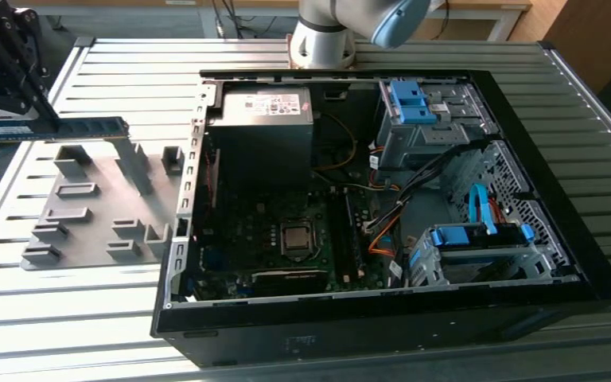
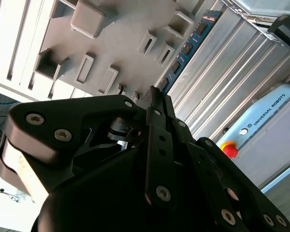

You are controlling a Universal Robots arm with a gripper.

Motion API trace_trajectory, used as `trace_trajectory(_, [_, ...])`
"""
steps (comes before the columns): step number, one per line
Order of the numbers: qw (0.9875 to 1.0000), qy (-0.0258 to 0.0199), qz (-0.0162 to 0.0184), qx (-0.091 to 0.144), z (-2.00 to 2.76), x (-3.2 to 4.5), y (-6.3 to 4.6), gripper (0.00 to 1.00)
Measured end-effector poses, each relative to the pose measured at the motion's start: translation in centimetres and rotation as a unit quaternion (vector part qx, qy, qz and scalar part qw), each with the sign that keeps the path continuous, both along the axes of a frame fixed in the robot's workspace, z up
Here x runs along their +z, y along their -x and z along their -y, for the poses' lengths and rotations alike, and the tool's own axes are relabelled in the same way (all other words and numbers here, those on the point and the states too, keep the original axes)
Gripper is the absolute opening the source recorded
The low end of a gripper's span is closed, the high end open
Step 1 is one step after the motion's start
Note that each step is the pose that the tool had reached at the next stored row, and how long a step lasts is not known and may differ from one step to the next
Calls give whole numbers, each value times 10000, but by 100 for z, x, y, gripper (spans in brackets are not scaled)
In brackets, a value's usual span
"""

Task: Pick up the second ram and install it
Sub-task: 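Pick up the second ram and move it above second insertion slot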

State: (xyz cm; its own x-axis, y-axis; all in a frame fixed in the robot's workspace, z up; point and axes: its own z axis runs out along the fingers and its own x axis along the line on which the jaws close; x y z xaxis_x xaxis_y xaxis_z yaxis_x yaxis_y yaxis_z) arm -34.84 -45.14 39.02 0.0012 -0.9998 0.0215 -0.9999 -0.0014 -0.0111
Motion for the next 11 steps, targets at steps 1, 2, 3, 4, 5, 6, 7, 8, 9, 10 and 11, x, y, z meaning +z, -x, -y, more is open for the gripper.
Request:
trace_trajectory(1, [10000, 0, 0, 0, 0, 0, -11, 14])
trace_trajectory(2, [10000, 0, 0, 0, 0, 0, -23, 14])
trace_trajectory(3, [10000, 0, 0, 0, 0, 0, -34, 14])
trace_trajectory(4, [10000, 0, 0, 0, 0, 0, -45, 14])
trace_trajectory(5, [10000, 0, 0, 0, 0, 0, -54, 14])
trace_trajectory(6, [10000, 0, 0, 0, 0, 0, -64, 14])
trace_trajectory(7, [10000, 0, 0, 0, 0, 0, -74, 14])
trace_trajectory(8, [10000, 0, 0, 0, 0, 0, -84, 14])
trace_trajectory(9, [10000, 0, 0, 0, 0, -1, -94, 14])
trace_trajectory(10, [10000, 0, 0, 0, 0, 0, -105, 14])
trace_trajectory(11, [10000, 0, 0, 0, 0, 0, -115, 14])
